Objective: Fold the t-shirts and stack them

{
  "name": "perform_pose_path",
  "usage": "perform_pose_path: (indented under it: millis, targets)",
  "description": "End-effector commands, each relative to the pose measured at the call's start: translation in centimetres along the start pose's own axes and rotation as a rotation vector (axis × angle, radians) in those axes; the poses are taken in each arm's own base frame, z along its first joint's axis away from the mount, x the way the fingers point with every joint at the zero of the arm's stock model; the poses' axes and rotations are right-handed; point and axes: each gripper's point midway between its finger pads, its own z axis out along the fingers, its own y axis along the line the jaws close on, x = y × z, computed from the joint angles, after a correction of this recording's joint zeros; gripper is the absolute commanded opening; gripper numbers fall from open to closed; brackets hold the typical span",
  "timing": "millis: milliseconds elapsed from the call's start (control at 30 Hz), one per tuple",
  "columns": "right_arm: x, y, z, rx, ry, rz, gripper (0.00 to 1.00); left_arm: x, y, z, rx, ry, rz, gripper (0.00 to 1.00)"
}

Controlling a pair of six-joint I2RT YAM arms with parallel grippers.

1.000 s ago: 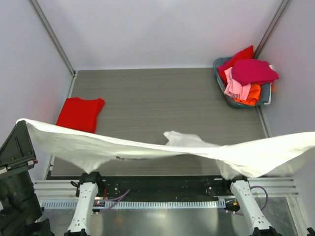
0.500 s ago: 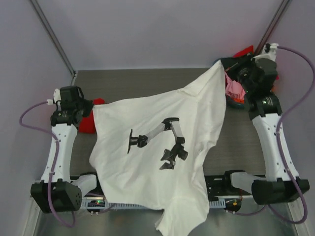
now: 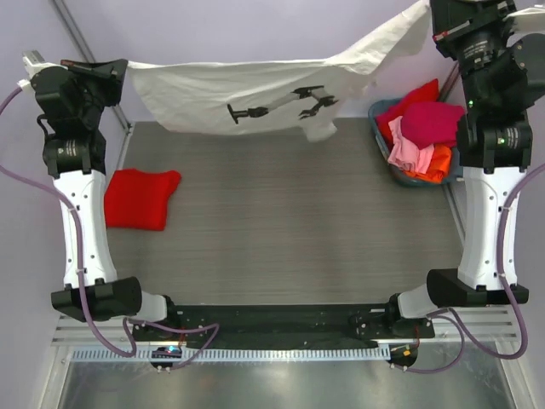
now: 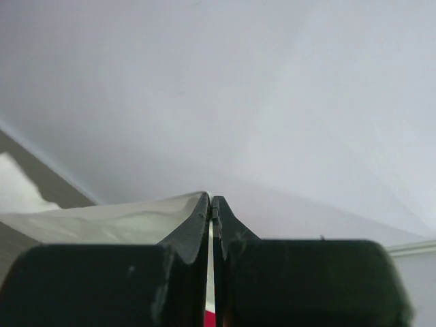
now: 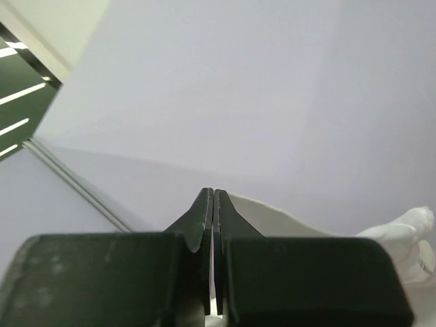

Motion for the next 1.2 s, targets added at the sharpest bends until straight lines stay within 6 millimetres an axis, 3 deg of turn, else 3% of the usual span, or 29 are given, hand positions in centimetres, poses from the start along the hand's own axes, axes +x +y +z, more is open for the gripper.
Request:
perform_pose_path:
  millis: [0,33,100,133,167,200,233,267,300,333,367,400,433,500,533,600,633,800,933,1167]
  targets:
    - [-1.3,0.4,0.7,-0.026,-0.052,-0.012,0.01,0.7,0.1,3.3,0.068,0.071,-0.061,0.01]
    - [0.4,-1.3,1.1,0.007,-0.011,-0.011,0.01,1.0,0.6,4.0,0.077,0.084,-0.056,0.01]
    - [2.2,-2.9,0.8,0.036,0.033,-0.005,0.01,3.1,4.9,5.8,0.007,0.139,-0.050,0.01]
    - [5.1,-5.9,0.9,0.097,0.093,0.006,0.01,3.5,5.8,6.3,0.010,0.143,-0.047,0.01]
    - [5.6,-6.3,-0.1,0.105,0.101,0.006,0.01,5.4,9.7,6.8,-0.053,0.186,-0.061,0.00]
    - [6.7,-7.5,-0.6,0.131,0.122,0.014,0.01,6.0,10.9,6.8,-0.063,0.198,-0.064,0.01]
    - [10.4,-11.2,-1.4,0.206,0.192,0.026,0.01,6.7,11.9,6.9,-0.056,0.210,-0.067,0.00]
    - [10.5,-11.1,-2.7,0.200,0.186,0.040,0.01,7.7,13.2,6.6,-0.066,0.243,-0.073,0.00]
    - [10.9,-13.3,-3.5,0.248,0.187,0.042,0.01,9.8,16.6,6.2,-0.128,0.288,-0.090,0.01]
    - [14.0,-16.6,-5.1,0.316,0.248,0.050,0.01,10.3,17.4,5.7,-0.124,0.299,-0.095,0.01]
    - [15.0,-17.6,-6.1,0.336,0.263,0.055,0.01,11.0,18.4,5.4,-0.129,0.313,-0.099,0.00]
    - [15.2,-17.8,-7.4,0.340,0.263,0.057,0.01,12.8,21.3,4.4,-0.167,0.354,-0.113,0.00]
    - [17.6,-20.4,-9.2,0.399,0.311,0.065,0.01,13.2,21.9,3.7,-0.174,0.362,-0.112,0.00]
    - [18.4,-21.5,-11.2,0.428,0.320,0.057,0.01,15.1,25.4,2.0,-0.240,0.397,-0.124,0.00]
    - [20.2,-23.5,-12.8,0.475,0.354,0.054,0.01,15.7,26.5,1.2,-0.263,0.409,-0.121,0.00]
    - [21.4,-24.9,-14.4,0.506,0.379,0.039,0.01,16.5,28.2,-0.4,-0.303,0.432,-0.101,0.00]
    - [22.6,-26.0,-15.9,0.536,0.409,0.041,0.01,17.6,30.4,-1.7,-0.356,0.451,-0.104,0.00]
    - [27.0,-28.3,-21.1,0.597,0.541,0.076,0.01,20.2,35.5,-6.5,-0.508,0.533,-0.080,0.00]
    - [29.3,-29.7,-25.8,0.656,0.609,0.084,0.01,21.1,37.4,-9.5,-0.566,0.571,-0.052,0.00]
    - [27.2,-28.7,-30.3,0.679,0.539,0.031,0.01,20.6,38.3,-14.2,-0.641,0.548,-0.008,0.00]
